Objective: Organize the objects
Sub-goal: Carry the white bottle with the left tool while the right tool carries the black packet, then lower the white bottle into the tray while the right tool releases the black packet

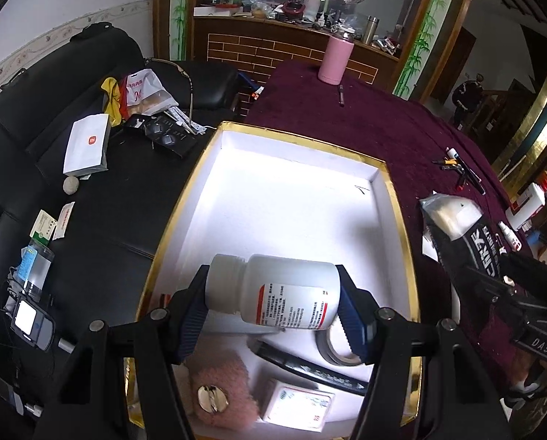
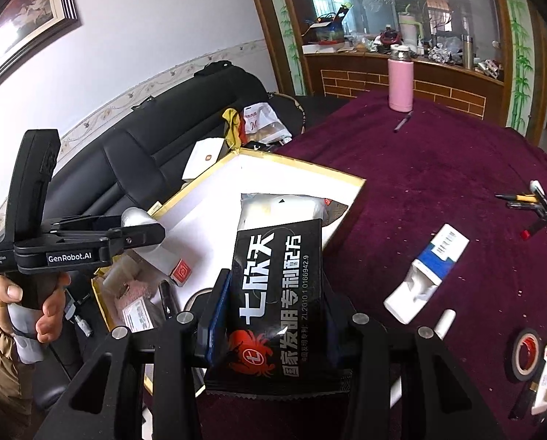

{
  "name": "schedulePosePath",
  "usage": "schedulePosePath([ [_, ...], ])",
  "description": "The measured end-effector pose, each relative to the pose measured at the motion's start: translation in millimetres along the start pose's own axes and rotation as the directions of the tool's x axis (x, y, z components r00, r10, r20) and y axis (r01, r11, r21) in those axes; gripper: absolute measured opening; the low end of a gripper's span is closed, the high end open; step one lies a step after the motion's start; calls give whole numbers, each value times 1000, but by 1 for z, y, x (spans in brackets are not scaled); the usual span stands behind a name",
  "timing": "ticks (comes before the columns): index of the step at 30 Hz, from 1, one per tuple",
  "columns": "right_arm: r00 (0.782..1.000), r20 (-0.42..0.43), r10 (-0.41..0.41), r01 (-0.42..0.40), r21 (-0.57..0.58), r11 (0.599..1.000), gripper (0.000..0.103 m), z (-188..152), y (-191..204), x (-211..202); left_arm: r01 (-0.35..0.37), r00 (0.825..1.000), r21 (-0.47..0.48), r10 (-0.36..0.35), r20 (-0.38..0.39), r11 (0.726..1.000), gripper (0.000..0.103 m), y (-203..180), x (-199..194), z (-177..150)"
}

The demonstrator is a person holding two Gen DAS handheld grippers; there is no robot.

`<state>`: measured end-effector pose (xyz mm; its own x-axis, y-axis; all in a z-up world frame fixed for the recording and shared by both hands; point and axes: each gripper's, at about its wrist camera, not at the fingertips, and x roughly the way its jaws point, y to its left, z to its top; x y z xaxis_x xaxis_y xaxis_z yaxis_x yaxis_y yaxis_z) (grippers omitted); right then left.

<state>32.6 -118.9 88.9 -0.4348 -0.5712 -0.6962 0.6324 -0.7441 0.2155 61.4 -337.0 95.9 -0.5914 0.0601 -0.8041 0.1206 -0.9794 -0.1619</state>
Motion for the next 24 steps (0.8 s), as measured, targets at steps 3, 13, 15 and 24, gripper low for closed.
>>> schedulePosePath([
  [3, 1000, -12, 4, -4, -1, 1000, 47, 2, 2, 8, -1, 1000, -9, 1, -10, 1000, 64, 6, 6, 4],
  [13, 999, -42, 14, -14, -5, 1000, 47, 10, 5, 23, -15, 997, -32, 13, -70, 999, 64, 22, 35, 15],
  [15, 999, -50, 19, -19, -3, 1000, 47, 12, 6, 30, -18, 996, -35, 15, -83, 999, 64, 24, 40, 16],
  [24, 997, -77, 30, -30, -1, 1000, 47, 24, 14, 54, -33, 993, -46, 28, -113, 998, 64, 32, 57, 21],
])
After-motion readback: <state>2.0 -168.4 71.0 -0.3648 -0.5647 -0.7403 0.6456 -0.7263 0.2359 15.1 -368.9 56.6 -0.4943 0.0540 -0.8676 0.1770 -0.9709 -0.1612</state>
